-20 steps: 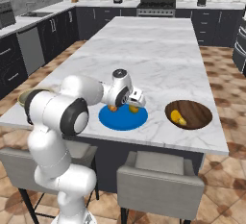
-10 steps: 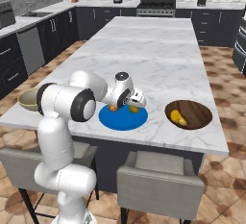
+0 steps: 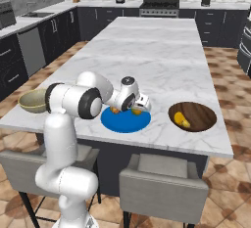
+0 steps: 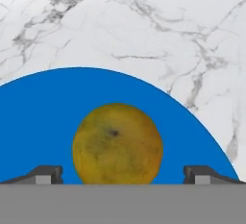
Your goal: Take the fruits from the plate on the dining counter and place two fruits in each bowl.
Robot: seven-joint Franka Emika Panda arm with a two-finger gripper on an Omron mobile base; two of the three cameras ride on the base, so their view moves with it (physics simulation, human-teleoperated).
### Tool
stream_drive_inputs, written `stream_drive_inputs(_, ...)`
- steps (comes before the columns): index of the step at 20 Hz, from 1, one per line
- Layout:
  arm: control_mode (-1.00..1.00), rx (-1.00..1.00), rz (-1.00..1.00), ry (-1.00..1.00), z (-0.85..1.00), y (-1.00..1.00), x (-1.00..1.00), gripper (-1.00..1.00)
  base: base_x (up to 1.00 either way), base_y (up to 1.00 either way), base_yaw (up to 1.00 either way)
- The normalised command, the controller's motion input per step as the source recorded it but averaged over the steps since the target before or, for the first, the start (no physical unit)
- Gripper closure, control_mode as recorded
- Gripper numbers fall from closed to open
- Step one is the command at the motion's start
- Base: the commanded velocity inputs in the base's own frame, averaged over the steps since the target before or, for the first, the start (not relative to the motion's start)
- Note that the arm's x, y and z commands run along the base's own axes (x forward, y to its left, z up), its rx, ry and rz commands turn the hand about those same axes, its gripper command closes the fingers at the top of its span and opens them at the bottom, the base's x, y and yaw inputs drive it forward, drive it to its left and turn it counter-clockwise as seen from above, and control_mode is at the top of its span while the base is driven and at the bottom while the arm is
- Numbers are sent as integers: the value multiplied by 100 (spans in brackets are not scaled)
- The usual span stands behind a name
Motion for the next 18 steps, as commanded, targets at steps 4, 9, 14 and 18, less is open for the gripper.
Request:
stream_drive_inputs(4,-100,0,0,0,-28,0,35,-100,0,0,0)
stream_drive_inputs(9,-100,0,0,0,-4,0,21,100,0,0,0)
stream_drive_inputs(14,-100,0,0,0,7,0,-1,100,0,0,0)
stream_drive_inputs(18,-100,0,0,-2,75,16,-54,100,0,0,0)
